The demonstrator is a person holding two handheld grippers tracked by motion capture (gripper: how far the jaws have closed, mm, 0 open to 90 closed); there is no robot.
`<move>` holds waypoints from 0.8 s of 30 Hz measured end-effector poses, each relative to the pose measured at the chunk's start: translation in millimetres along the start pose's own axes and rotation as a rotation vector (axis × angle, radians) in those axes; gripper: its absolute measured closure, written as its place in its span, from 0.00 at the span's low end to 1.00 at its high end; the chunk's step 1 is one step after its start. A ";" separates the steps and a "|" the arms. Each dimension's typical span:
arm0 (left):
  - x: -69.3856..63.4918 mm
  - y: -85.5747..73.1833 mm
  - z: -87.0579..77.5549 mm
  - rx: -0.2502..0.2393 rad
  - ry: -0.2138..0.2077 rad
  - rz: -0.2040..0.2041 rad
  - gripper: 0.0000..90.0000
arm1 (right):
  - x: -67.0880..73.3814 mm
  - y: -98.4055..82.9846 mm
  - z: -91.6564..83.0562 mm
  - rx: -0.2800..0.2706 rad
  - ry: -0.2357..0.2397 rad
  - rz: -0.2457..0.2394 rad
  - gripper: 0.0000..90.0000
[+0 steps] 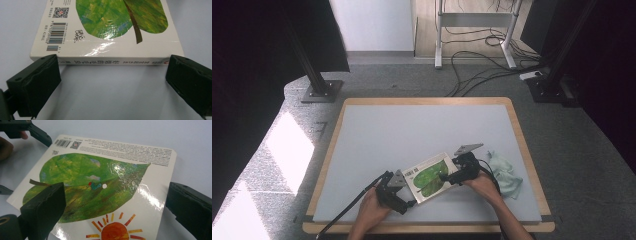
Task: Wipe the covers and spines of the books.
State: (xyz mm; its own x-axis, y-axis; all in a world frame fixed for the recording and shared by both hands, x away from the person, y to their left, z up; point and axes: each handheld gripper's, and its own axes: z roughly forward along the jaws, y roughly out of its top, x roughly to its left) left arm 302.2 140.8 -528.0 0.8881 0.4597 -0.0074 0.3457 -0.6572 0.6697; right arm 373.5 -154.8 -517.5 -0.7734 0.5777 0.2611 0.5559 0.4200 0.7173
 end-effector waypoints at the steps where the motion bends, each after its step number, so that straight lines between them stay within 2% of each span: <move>1: 0.0 0.0 0.0 0.000 0.000 0.000 0.00 | 0.8 0.9 -1.4 -0.008 -0.001 0.000 0.03; 5: 0.2 0.0 0.0 0.000 -0.001 -0.001 0.00 | 3.2 2.6 -8.0 -0.024 0.004 0.013 0.03; 14: 1.2 0.0 0.1 0.000 -0.007 -0.012 0.00 | 6.2 -4.0 -11.9 -0.021 0.007 0.035 0.02; 17: 1.1 0.0 0.1 0.000 -0.006 -0.010 0.00 | 6.3 -4.7 -11.0 -0.014 0.000 0.028 0.03; 24: 2.8 -1.9 -1.2 0.023 0.004 -0.009 0.00 | 4.6 -4.2 4.3 0.024 -0.036 -0.018 0.00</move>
State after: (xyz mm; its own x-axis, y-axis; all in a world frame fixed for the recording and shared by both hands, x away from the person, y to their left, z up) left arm 303.7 144.1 -528.4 0.8836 0.4682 -0.0102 0.3606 -0.6663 0.6526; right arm 368.9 -150.9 -522.1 -0.7720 0.5946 0.2247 0.5498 0.4472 0.7055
